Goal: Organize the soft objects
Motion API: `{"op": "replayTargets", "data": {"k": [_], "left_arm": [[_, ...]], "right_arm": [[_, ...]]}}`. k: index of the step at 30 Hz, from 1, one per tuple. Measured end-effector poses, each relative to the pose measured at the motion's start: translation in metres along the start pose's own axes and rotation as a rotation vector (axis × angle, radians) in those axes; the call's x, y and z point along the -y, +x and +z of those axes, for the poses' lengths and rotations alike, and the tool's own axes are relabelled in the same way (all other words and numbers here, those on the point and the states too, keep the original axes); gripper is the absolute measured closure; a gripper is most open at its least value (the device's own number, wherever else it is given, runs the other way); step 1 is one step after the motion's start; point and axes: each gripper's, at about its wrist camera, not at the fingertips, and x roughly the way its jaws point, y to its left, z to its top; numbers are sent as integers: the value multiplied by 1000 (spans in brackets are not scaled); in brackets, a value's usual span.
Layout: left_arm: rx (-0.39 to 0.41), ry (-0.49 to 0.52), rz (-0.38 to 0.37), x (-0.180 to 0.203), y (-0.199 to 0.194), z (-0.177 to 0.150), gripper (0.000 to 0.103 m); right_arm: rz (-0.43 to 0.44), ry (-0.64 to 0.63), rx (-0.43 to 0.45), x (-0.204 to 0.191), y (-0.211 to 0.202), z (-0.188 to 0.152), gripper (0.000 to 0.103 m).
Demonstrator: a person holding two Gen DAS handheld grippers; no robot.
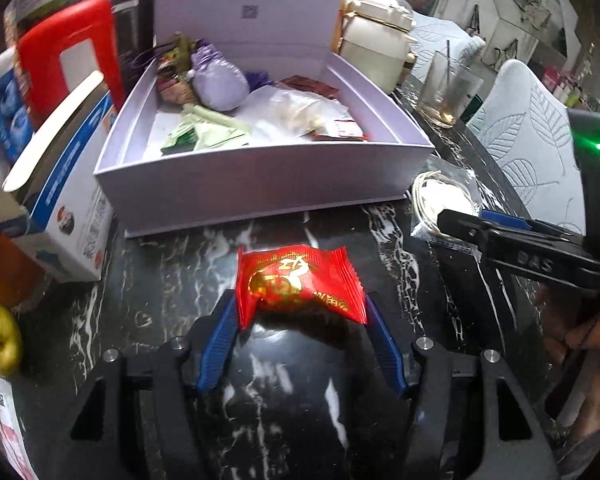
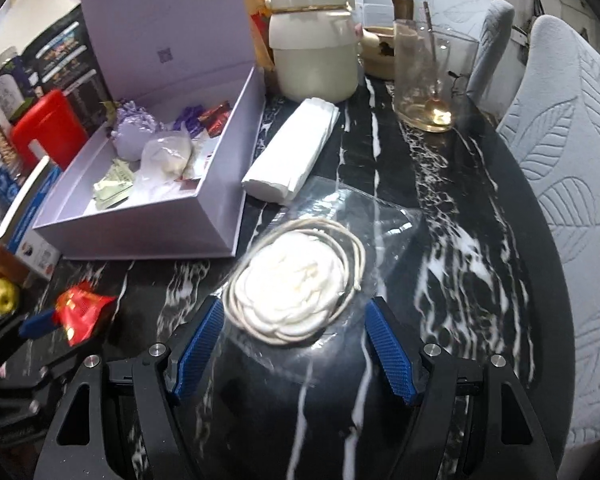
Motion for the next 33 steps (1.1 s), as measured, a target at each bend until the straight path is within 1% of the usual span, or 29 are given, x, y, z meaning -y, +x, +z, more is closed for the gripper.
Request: {"op": "replayTargets", "data": {"k": [3,7,9,14,16,17,19,21,22,25,33], "left_arm": [[4,-4,3,-4,-2,-2,40],[9,-10,-4,-6,-2,-2,40],[10,-11,-7,-7,-2,-3,40],[10,-14,-13,-9,-3,-5,40],[13,-12,-11,-10,-4,-5,40],[14,-9,-11,-10,-5,-6,40],[12,-9,-19,-10,-6,-6,40],[11,-6,-26,-8,-7,-7,40],[11,-2,-27,-7,-8,-8,40],[12,4,-33,-4,-12,-10,40],[6,9,-37,-1,-26,-25,40]], "right_arm": [[-21,18,-24,-3,11,5,25],[-42,-9,-26,-12,20,11,13],[-51,-13,-30,-13,23,13,10],[-92,-25,-17,-14,29,17,10],[-112,-33,-5,-14,28,16,24],[-108,-26,-1,-13,25,15,29],[-95,-22,0,-10,19,13,50],[-73,-25,7,-8,12,8,60],[-70,-31,10,-9,9,5,63],[-56,-46,13,-10,3,-4,68],[47,-76,-12,-12,-18,-37,70]]}}
